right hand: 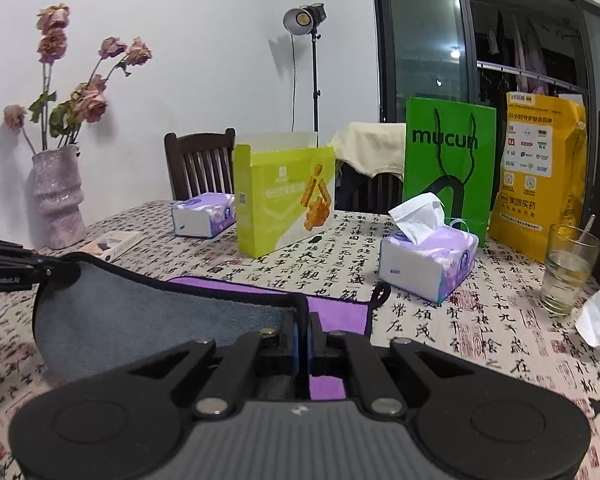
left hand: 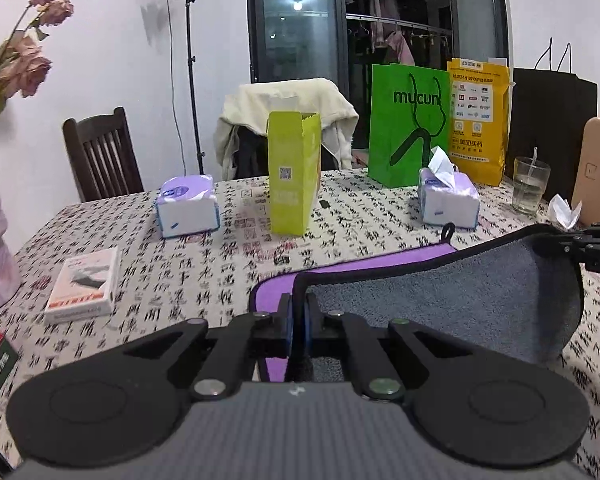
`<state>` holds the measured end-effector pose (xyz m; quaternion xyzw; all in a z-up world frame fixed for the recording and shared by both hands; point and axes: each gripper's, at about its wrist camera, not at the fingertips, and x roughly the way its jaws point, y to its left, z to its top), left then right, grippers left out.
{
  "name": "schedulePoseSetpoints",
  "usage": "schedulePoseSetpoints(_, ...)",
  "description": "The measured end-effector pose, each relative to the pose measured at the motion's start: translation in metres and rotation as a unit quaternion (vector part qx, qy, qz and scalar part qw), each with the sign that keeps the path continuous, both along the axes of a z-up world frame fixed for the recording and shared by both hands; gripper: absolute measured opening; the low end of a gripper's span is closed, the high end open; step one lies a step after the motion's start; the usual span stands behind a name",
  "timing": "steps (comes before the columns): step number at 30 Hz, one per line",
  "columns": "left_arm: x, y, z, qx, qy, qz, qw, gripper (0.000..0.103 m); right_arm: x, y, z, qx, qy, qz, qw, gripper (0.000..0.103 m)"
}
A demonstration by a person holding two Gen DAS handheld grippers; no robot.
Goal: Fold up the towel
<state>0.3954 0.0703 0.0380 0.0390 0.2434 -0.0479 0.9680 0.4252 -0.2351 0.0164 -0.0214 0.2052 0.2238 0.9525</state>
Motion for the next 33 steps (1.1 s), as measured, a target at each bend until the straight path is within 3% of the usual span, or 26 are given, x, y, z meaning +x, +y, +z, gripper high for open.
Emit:
schedulePoseSetpoints(16, 0.091, 0.019, -0.005, -0.027, 0.037, 0.005, 0.9989, 0.006, 0.095, 0.005, 0.004, 0.015, 0.049, 0.002, 0.999, 0.004)
schedulePoseSetpoints(27, 0.163, 0.019, -0.037, -0.017, 0.091, 0.013, 0.9956, 0.006, 0.173, 0.012, -0.033, 0.031, 0.13, -0.018, 0.991, 0.005)
schedulePoseSetpoints(33, 0.175, 0.021, -0.055, -0.015, 0.117, 0.02, 0.9928, 0.006, 0.191, 0.013, -0.054, 0.021, 0.16, -0.031, 0.986, 0.011)
